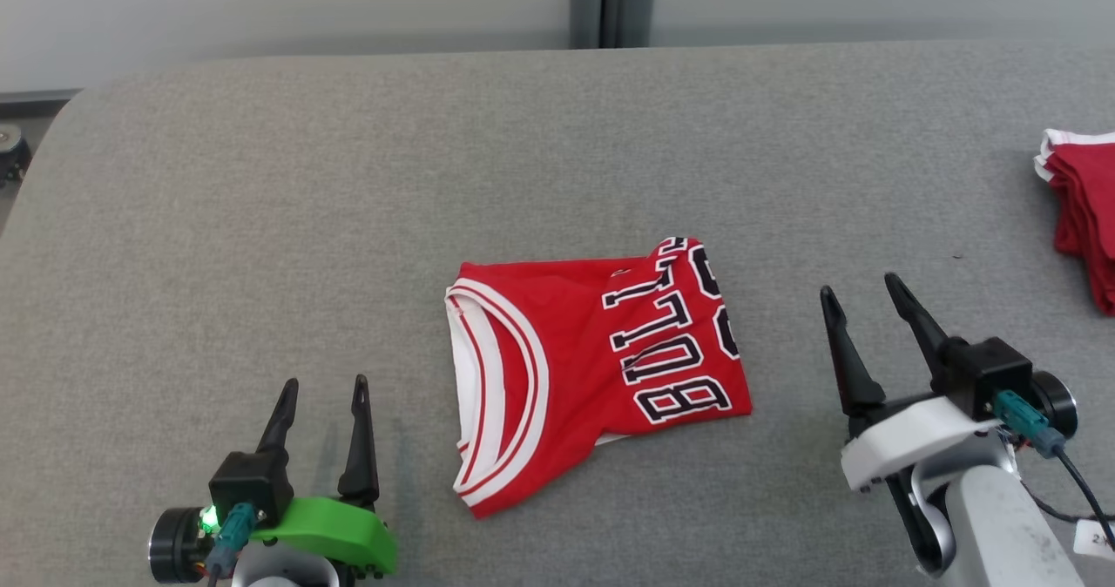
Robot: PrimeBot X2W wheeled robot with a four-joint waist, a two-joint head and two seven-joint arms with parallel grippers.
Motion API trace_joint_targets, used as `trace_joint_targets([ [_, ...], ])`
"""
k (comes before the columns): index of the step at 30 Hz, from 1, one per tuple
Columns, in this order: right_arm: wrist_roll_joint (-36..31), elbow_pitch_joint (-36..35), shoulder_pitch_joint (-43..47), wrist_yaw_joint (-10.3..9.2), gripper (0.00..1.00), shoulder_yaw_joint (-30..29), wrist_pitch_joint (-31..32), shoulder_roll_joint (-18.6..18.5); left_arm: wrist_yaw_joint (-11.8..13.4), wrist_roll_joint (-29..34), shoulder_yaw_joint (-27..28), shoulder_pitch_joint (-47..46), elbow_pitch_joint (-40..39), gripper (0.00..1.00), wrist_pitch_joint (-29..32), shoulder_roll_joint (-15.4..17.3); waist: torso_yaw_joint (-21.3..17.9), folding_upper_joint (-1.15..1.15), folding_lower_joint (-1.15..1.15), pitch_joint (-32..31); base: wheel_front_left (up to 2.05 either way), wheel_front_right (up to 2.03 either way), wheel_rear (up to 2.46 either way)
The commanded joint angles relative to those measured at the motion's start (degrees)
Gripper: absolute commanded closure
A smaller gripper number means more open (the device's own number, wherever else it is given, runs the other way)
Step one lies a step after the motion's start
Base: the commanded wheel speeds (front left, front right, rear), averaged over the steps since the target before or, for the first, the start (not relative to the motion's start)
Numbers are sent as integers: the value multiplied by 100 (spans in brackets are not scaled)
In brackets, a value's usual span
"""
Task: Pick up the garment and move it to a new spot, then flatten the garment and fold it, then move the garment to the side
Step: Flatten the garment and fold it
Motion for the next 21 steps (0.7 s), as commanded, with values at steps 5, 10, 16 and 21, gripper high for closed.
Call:
trace_joint_targets([
  [5, 91, 215, 493, -10, 0, -269, -23, -4, 24, 121, 47, 258, -104, 0, 3, 20, -323, 0, 0, -214, 0, 0, 0],
  [10, 164, 327, 658, -10, 0, -282, -24, -6, 56, 108, 18, 333, -160, 0, 3, 20, -383, 0, 0, -222, 0, 0, 0],
  [16, 123, 388, 406, -10, 0, 41, -24, -6, 16, 93, -44, 198, -174, 0, 3, 20, -287, 0, 0, -119, 0, 0, 0],
  [21, 137, 628, -161, -10, 0, 567, -23, -10, -12, 59, -91, 76, -197, 0, 3, 20, -117, 0, 0, 35, 0, 0, 0],
])
